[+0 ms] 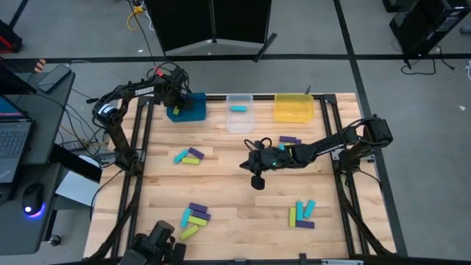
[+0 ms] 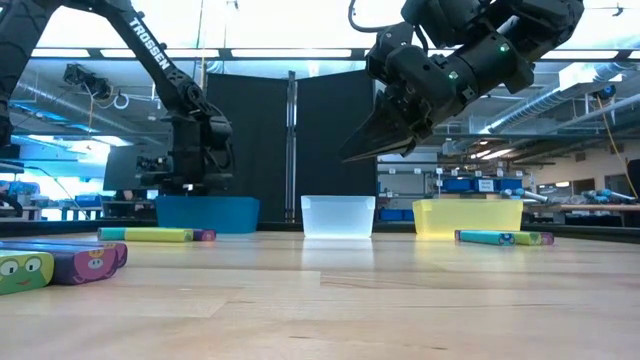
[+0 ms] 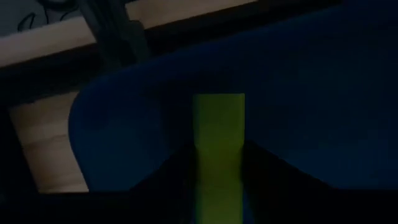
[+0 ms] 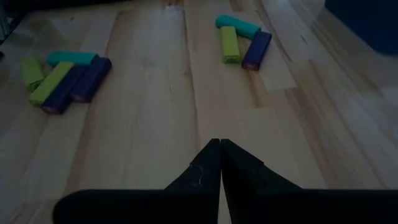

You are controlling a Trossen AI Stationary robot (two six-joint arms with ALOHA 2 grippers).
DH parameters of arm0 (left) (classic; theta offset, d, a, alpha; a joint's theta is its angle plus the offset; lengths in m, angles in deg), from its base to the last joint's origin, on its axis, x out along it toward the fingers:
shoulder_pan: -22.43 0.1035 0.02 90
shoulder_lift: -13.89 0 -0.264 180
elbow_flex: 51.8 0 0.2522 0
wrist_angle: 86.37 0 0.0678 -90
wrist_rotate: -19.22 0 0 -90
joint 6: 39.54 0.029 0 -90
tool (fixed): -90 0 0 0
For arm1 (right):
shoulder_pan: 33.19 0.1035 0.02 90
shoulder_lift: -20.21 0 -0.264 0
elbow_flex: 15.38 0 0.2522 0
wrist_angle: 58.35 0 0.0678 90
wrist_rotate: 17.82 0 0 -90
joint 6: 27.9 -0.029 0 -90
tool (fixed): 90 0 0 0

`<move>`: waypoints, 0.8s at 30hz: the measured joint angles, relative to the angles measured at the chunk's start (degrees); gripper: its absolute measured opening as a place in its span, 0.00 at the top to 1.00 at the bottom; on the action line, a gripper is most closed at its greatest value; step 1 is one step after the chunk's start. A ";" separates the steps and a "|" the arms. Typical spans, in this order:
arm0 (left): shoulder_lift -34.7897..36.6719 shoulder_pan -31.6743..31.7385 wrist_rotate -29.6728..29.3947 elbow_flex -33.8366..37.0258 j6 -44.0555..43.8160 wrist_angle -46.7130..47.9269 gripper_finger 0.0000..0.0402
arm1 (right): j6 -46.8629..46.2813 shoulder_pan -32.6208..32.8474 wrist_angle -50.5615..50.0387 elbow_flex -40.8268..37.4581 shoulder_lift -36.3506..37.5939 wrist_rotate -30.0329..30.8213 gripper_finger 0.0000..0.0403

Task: Sort blocks
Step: Put the green block into the blue bin, then put the violet block into the yellow bin

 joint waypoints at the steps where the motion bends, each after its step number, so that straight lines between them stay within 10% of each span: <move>1: 0.00 -0.03 0.17 -0.01 0.55 0.08 0.69 | -0.20 0.00 -0.02 0.00 0.00 0.00 0.94; 24: 4.72 -0.99 -0.88 -0.63 9.15 -0.23 0.46 | -0.17 0.02 -0.02 0.00 0.00 0.02 0.90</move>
